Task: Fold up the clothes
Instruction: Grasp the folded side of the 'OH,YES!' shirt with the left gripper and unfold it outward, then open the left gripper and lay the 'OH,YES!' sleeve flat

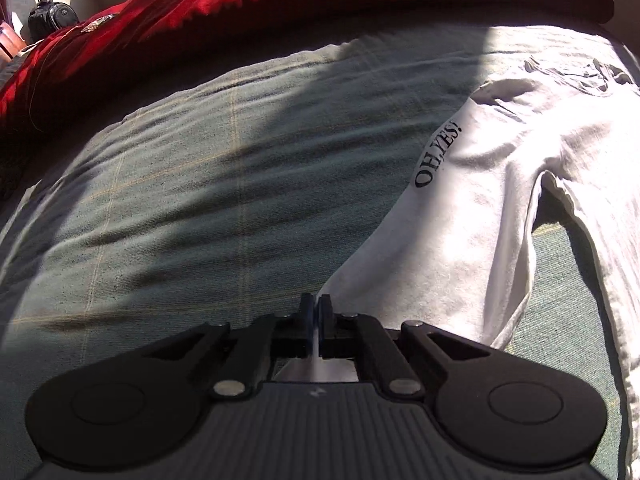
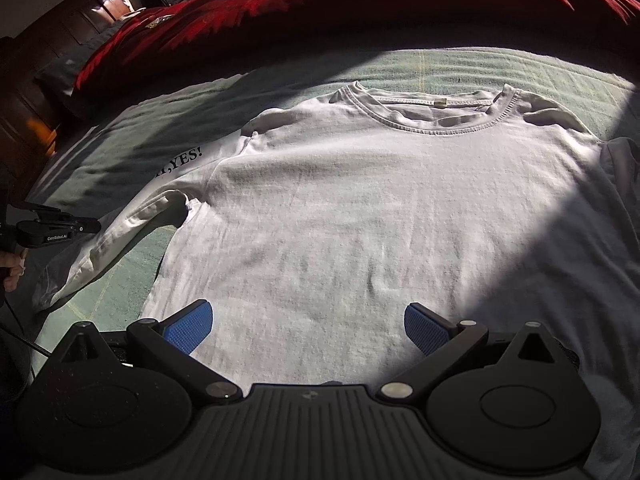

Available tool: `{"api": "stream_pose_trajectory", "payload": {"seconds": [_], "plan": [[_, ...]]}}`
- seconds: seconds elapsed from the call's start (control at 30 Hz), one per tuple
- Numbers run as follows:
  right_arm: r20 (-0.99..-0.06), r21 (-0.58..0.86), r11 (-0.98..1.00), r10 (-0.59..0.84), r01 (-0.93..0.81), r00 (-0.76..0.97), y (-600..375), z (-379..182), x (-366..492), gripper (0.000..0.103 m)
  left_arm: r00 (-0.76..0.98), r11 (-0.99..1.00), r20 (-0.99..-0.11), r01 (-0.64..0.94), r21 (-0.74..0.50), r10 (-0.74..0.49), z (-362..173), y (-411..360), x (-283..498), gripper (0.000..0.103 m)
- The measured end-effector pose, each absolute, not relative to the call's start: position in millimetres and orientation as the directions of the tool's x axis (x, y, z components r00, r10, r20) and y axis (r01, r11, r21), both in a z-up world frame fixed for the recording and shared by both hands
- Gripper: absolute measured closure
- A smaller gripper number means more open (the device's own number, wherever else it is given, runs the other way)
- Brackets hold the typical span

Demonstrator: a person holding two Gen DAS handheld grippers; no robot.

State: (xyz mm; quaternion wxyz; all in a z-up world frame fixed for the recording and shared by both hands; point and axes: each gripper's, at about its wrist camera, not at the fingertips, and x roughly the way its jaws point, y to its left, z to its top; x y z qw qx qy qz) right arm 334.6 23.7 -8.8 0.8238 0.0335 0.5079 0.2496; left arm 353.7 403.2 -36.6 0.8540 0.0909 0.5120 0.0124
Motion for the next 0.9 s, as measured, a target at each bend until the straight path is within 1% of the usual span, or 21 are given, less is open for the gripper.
{"api": "stream_pose_trajectory", "payload": {"seconds": [0.07,0.13,0.17,0.2,0.23,0.27,0.37,0.43,0.5,0.57,0.63,0.67,0.73,0.77,0.8,0.83,0.87,0.9], "plan": [[-0.823,0.309,0.874,0.443,-0.374,0.355,23.5,-10.1,334.3,0.0,0.469,0.987,-0.875,0.041,0.155,0.118,-36.2,412.3,358.6,0.103],[-0.828,0.303,0.876,0.438,-0.376,0.351,23.8,-11.5,334.0,0.0,0.475,0.987,-0.872,0.036,0.155,0.119,-35.4,414.7,359.1,0.098],[-0.83,0.301,0.876,0.435,-0.376,0.35,24.0,-11.8,333.9,0.0,0.456,0.992,-0.884,0.028,0.125,0.099,-36.0,418.2,359.4,0.091],[-0.83,0.301,0.876,0.435,-0.376,0.349,24.1,-11.9,334.1,0.0,0.444,0.995,-0.893,0.015,0.098,0.081,-37.0,422.2,358.2,0.082],[-0.83,0.302,0.876,0.436,-0.376,0.347,24.2,-11.8,334.5,0.0,0.443,0.994,-0.891,-0.002,0.107,0.097,-36.9,425.7,353.5,0.076],[-0.83,0.303,0.876,0.436,-0.376,0.347,24.4,-11.7,334.8,0.0,0.442,0.993,-0.889,-0.02,0.119,0.116,-36.6,429.2,348.6,0.066],[-0.83,0.301,0.874,0.437,-0.382,0.346,25.6,-11.0,336.0,0.0,0.438,0.986,-0.884,-0.097,0.138,0.167,-33.0,443.7,330.9,0.064],[-0.829,0.304,0.873,0.44,-0.383,0.346,25.9,-10.6,336.6,0.0,0.419,0.973,-0.883,-0.178,0.148,0.211,-31.3,459.1,314.5,0.063],[-0.828,0.306,0.872,0.442,-0.382,0.346,26.2,-10.5,337.3,0.0,0.369,0.95,-0.89,-0.256,0.182,0.27,-35.0,474.9,295.8,0.062],[-0.828,0.309,0.872,0.443,-0.379,0.343,26.7,-11.6,338.5,0.0,0.334,0.926,-0.901,-0.345,0.157,0.277,-39.1,489.6,278.4,0.062],[-0.828,0.312,0.871,0.446,-0.38,0.341,27.7,-12.3,338.9,0.0,0.331,0.901,-0.906,-0.421,0.107,0.262,-43.5,499.4,264.7,0.06],[-0.828,0.313,0.869,0.447,-0.382,0.338,28.7,-12.8,339.0,0.0,0.335,0.891,-0.908,-0.445,0.085,0.253,-45.8,502.2,259.3,0.057],[-0.831,0.31,0.867,0.446,-0.39,0.333,31.0,-13.5,339.1,0.0,0.34,0.889,-0.895,-0.441,0.118,0.288,-50.6,498.2,255.4,0.049],[-0.833,0.306,0.866,0.445,-0.395,0.33,32.6,-13.7,339.4,0.0,0.339,0.885,-0.887,-0.444,0.143,0.313,-52.5,495.4,255.6,0.043],[-0.833,0.304,0.864,0.445,-0.4,0.328,34.2,-13.4,339.6,0.0,0.338,0.88,-0.885,-0.453,0.145,0.32,-53.8,494.1,255.4,0.041],[-0.833,0.304,0.862,0.447,-0.406,0.327,35.7,-12.6,339.8,0.0,0.337,0.875,-0.884,-0.462,0.146,0.325,-55.0,492.9,255.3,0.042],[-0.832,0.303,0.859,0.449,-0.411,0.326,37.3,-11.8,339.9,0.0,0.334,0.871,-0.887,-0.473,0.134,0.318,-54.8,492.2,255.2,0.045],[-0.831,0.303,0.857,0.452,-0.418,0.325,38.9,-10.8,340.1,0.0,0.332,0.866,-0.891,-0.485,0.122,0.311,-54.5,491.5,255.2,0.051]]}}
